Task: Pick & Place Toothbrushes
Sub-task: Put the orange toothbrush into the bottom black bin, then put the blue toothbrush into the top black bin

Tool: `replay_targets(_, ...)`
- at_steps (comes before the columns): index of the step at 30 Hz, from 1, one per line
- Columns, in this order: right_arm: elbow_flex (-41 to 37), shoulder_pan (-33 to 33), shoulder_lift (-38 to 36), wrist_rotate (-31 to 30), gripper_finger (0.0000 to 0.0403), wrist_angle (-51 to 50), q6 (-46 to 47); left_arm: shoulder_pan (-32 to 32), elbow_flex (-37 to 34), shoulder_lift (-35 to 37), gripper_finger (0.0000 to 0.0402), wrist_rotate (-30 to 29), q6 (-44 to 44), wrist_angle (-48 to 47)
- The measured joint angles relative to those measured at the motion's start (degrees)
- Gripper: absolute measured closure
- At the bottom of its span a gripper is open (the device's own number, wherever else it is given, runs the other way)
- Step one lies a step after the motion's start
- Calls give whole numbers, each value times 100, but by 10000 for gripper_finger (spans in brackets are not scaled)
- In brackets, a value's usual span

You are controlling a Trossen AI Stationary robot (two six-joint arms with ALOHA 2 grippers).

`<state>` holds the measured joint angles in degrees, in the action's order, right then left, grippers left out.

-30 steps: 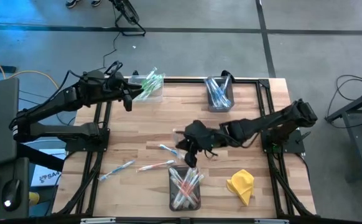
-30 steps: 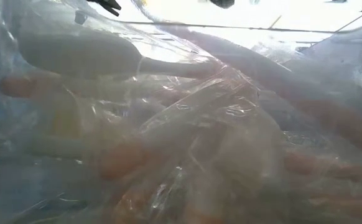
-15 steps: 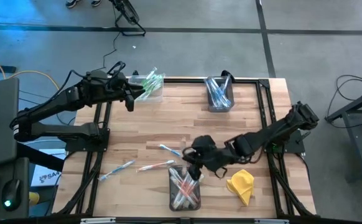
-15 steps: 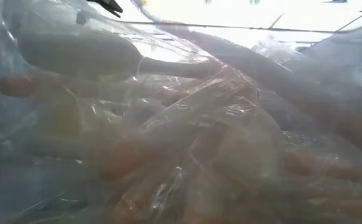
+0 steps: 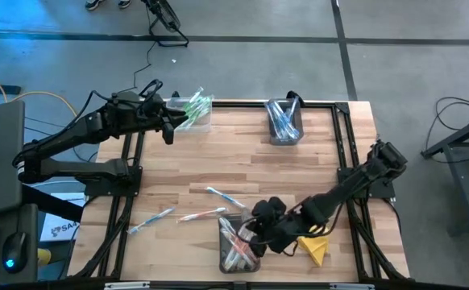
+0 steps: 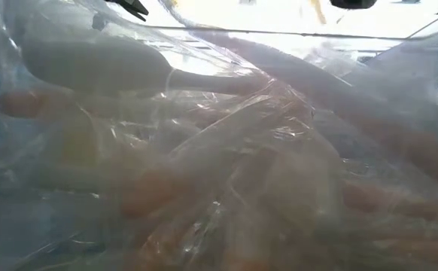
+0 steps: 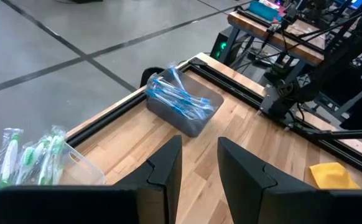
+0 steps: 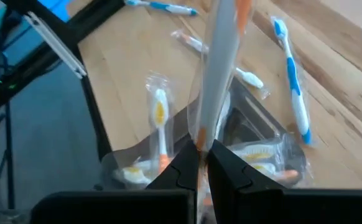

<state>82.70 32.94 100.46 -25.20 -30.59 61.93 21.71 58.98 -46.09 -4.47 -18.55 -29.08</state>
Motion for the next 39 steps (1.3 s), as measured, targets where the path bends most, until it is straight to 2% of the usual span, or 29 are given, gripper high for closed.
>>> replay_targets(7,0,-7,478,175,393,361,233,0,0,0,302,0,0,0)
replay_targets(18,0,-3,606,441,390,302,302,1,0,0,302,0,0,-8)
replay_targets(27,0,-5,606,505,309,298,281,1,0,1,302,0,0,-183)
replay_targets(32,0,-10,604,897,259,287,235,0,0,2,302,0,0,-314)
replay_targets(35,0,-10,604,931,245,244,240,0,0,2,302,0,0,-411)
replay_targets(39,5,-51,501,1088,248,280,236,0,0,2,302,0,0,-426)
